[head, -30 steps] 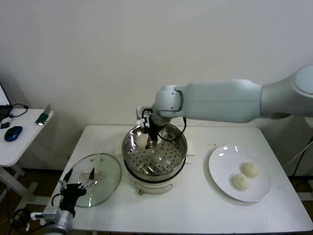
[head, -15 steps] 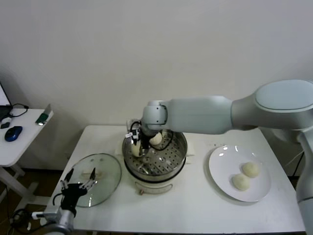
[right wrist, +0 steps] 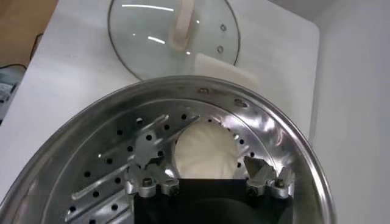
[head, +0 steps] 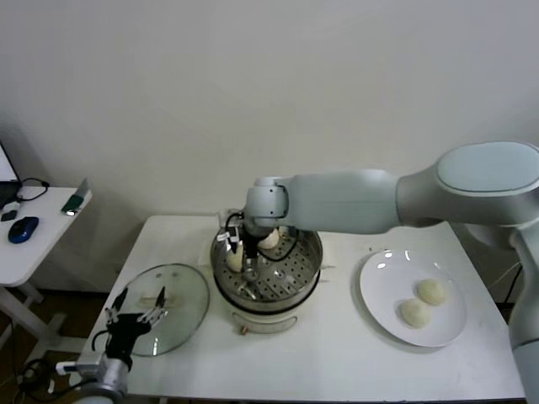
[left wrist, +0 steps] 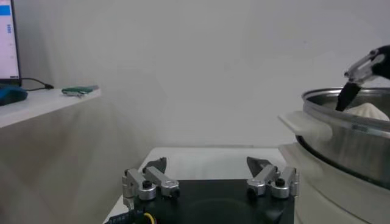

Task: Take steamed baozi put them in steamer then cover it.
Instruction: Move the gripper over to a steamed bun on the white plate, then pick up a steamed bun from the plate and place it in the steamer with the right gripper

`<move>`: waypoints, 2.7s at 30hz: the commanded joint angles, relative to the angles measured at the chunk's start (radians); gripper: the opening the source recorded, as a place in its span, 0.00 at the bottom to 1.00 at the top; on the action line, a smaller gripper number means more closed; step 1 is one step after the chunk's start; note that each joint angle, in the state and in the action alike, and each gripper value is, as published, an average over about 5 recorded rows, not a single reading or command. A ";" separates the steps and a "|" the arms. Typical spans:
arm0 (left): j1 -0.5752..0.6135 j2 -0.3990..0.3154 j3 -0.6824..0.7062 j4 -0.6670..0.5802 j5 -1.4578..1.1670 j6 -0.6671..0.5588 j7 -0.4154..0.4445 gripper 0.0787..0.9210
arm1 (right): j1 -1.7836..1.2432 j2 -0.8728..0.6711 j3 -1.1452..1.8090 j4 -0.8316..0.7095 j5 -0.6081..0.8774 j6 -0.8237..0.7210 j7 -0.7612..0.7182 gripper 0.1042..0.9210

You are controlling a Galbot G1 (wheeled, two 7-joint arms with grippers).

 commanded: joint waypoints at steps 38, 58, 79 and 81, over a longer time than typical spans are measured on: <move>0.036 -0.014 -0.019 -0.031 0.016 -0.014 -0.003 0.88 | -0.289 -0.930 0.032 0.144 -0.652 0.217 -0.226 0.88; 0.026 -0.013 -0.011 -0.020 0.022 -0.010 -0.003 0.88 | -0.434 -0.852 0.162 0.063 -0.658 0.183 -0.184 0.88; 0.008 -0.013 -0.009 -0.011 0.030 -0.005 -0.003 0.88 | -0.187 -0.814 0.075 0.078 -0.633 0.270 -0.248 0.70; 0.007 -0.013 -0.009 -0.011 0.032 -0.004 -0.002 0.88 | -0.032 -0.775 -0.009 0.076 -0.598 0.330 -0.278 0.70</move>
